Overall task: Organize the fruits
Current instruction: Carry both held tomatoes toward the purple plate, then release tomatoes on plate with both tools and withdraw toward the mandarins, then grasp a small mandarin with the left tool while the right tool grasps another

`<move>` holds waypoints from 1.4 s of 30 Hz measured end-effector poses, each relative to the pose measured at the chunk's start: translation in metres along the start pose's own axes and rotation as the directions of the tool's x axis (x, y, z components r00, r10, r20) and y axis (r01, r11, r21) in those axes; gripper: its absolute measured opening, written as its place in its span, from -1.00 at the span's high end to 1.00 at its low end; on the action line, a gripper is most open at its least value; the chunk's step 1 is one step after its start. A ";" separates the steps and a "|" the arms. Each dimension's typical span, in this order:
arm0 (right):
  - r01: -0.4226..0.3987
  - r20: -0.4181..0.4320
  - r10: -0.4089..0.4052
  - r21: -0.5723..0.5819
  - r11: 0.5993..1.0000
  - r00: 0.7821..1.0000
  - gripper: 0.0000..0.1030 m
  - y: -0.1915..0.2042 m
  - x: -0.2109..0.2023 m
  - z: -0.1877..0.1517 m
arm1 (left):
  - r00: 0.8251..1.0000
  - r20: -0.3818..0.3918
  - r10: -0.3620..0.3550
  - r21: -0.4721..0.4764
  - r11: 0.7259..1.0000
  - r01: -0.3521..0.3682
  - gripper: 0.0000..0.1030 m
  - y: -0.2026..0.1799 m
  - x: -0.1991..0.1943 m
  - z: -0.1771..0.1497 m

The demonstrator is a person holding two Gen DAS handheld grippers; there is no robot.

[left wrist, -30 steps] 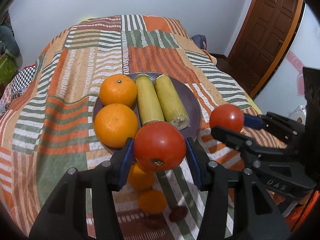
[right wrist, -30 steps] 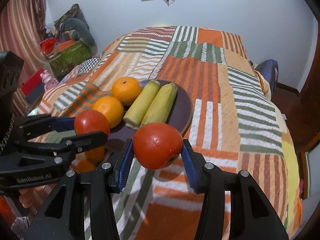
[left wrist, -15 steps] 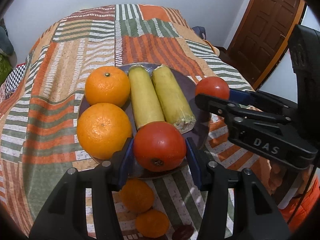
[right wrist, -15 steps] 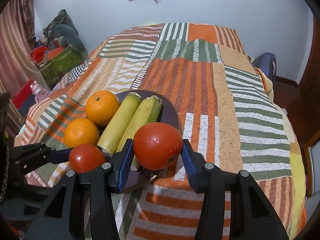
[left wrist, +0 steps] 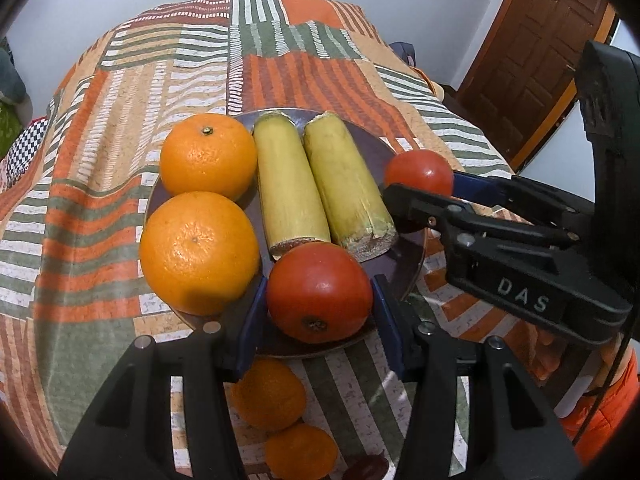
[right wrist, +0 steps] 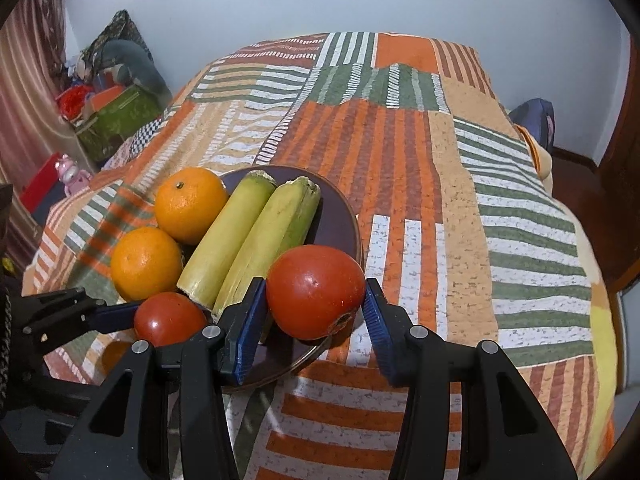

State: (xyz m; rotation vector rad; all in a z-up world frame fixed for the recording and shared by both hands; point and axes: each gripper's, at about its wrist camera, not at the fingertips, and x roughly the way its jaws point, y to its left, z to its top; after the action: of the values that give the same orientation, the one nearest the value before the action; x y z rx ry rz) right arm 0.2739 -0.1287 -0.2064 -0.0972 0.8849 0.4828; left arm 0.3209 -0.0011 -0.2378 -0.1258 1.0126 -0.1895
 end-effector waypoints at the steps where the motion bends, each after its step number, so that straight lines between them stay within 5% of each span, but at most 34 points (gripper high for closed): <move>1: 0.002 0.000 -0.002 -0.006 1.000 1.000 -0.03 0.001 0.000 0.000 | 1.000 0.008 0.000 -0.002 1.000 0.000 -0.08 0.000 -0.003 0.000; 6: 0.022 0.033 -0.021 -0.032 0.999 0.999 -0.19 0.006 -0.012 0.002 | 0.997 0.067 0.027 0.014 1.000 -0.028 -0.29 -0.005 -0.021 0.001; 21: 0.013 0.146 -0.004 -0.061 0.998 0.989 -0.20 0.036 -0.083 -0.004 | 0.978 0.179 0.110 -0.025 0.994 -0.107 -0.29 0.014 -0.099 -0.019; 26: 0.000 0.157 0.013 -0.088 0.996 0.988 -0.36 0.058 -0.093 -0.015 | 0.970 0.198 0.139 -0.054 0.990 -0.131 -0.29 0.031 -0.129 -0.039; 42: -0.084 -0.052 0.078 -0.114 0.990 0.996 -0.34 0.111 -0.020 -0.053 | 0.976 0.149 0.158 -0.096 0.985 -0.145 -0.29 0.071 -0.137 -0.092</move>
State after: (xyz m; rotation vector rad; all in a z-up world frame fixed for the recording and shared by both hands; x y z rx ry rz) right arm 0.1761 -0.0521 -0.2119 -0.1805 0.9096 0.6102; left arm 0.1790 0.0964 -0.1857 -0.1374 0.8700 0.0033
